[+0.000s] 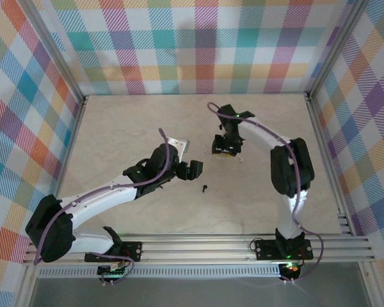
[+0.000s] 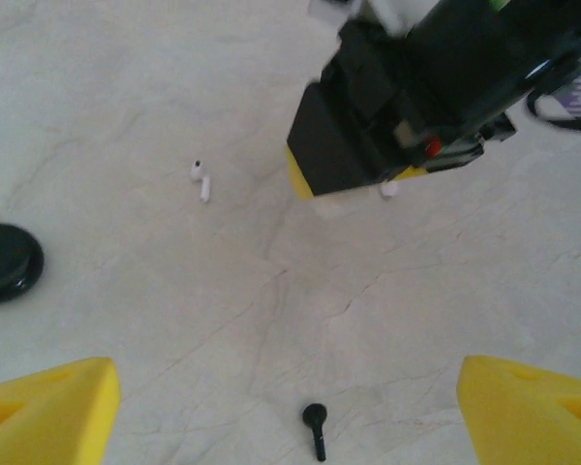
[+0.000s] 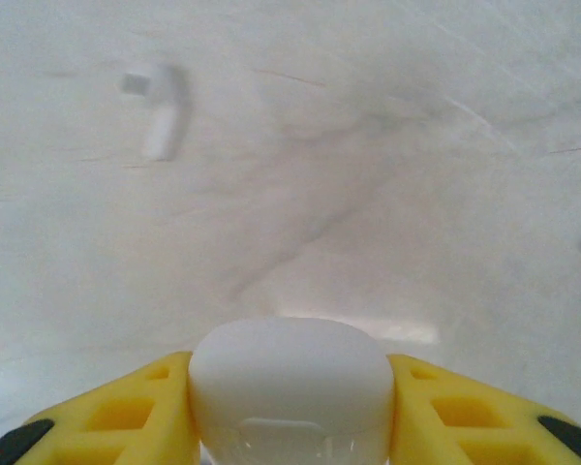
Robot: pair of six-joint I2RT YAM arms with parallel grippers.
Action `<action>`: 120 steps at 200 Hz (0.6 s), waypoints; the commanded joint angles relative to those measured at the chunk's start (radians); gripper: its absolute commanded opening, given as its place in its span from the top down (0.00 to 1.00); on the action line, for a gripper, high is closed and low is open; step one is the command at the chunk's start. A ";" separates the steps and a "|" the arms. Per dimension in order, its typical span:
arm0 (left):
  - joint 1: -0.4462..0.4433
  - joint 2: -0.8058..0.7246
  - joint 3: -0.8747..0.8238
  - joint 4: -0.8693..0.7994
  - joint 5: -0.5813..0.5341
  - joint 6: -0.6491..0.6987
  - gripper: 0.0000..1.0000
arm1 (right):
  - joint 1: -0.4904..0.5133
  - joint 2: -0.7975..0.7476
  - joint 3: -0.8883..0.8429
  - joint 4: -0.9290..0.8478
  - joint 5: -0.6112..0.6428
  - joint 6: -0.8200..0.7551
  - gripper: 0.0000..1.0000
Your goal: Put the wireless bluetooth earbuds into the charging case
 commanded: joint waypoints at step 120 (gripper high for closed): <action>0.108 0.109 0.004 0.743 0.400 -0.166 0.31 | -0.001 -0.500 -0.082 0.233 -0.344 0.352 0.63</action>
